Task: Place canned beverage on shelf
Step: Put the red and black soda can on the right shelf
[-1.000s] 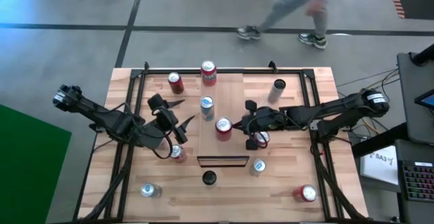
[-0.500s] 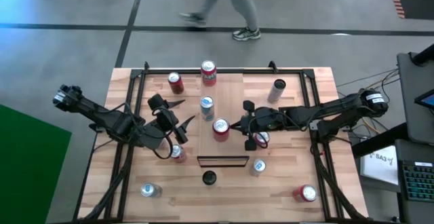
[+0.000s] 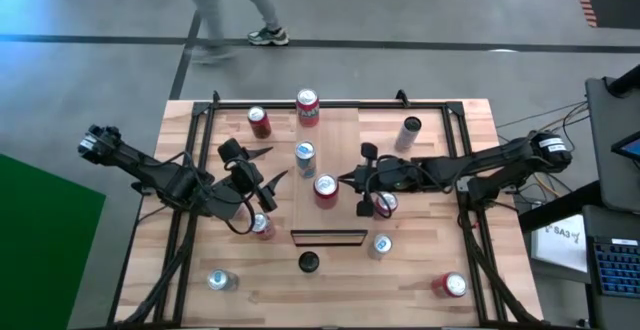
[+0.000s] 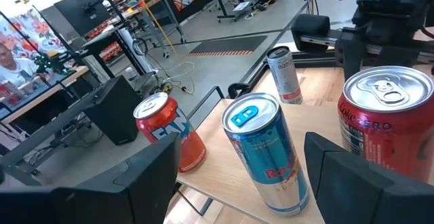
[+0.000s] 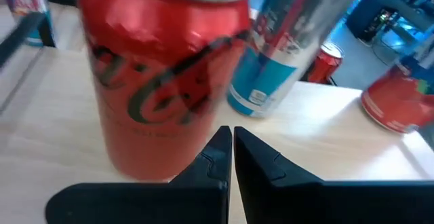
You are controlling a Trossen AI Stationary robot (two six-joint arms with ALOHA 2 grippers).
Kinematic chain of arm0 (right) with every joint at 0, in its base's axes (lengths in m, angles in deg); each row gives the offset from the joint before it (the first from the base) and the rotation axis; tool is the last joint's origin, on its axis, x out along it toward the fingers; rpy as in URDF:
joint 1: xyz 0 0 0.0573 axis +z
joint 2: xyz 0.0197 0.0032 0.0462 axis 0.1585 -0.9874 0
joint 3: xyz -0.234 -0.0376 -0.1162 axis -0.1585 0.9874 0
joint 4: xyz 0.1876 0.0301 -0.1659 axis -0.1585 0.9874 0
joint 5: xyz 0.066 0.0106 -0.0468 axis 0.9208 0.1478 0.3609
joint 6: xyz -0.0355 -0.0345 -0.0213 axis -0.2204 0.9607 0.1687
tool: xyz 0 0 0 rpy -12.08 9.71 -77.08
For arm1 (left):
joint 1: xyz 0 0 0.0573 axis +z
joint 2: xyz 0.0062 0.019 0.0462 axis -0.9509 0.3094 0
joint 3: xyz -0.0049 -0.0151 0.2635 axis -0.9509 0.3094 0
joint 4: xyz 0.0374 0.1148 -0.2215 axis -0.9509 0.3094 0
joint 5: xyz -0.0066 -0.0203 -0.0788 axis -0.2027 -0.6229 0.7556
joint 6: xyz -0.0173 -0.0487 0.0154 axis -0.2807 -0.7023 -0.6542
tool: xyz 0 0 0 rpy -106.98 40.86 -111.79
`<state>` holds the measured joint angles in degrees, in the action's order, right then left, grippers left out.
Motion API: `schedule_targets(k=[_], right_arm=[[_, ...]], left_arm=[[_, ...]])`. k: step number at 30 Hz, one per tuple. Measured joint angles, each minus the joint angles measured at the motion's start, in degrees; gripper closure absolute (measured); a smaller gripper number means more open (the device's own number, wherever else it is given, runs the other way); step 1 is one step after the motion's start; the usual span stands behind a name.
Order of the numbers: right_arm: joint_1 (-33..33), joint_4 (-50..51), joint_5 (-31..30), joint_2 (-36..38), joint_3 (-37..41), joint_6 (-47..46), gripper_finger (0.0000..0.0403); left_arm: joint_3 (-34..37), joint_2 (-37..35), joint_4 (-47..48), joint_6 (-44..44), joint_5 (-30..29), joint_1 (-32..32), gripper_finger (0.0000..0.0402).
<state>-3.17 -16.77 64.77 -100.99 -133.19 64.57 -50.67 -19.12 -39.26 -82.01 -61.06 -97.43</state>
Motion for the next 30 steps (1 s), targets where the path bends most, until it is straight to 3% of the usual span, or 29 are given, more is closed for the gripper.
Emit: schedule_targets(k=[30], right_arm=[[0.99,-8.62,11.04,-5.09,-0.02,3.16,0.0394]], left_arm=[[0.0,-0.02,-0.02,0.24,0.01,0.0,0.0122]])
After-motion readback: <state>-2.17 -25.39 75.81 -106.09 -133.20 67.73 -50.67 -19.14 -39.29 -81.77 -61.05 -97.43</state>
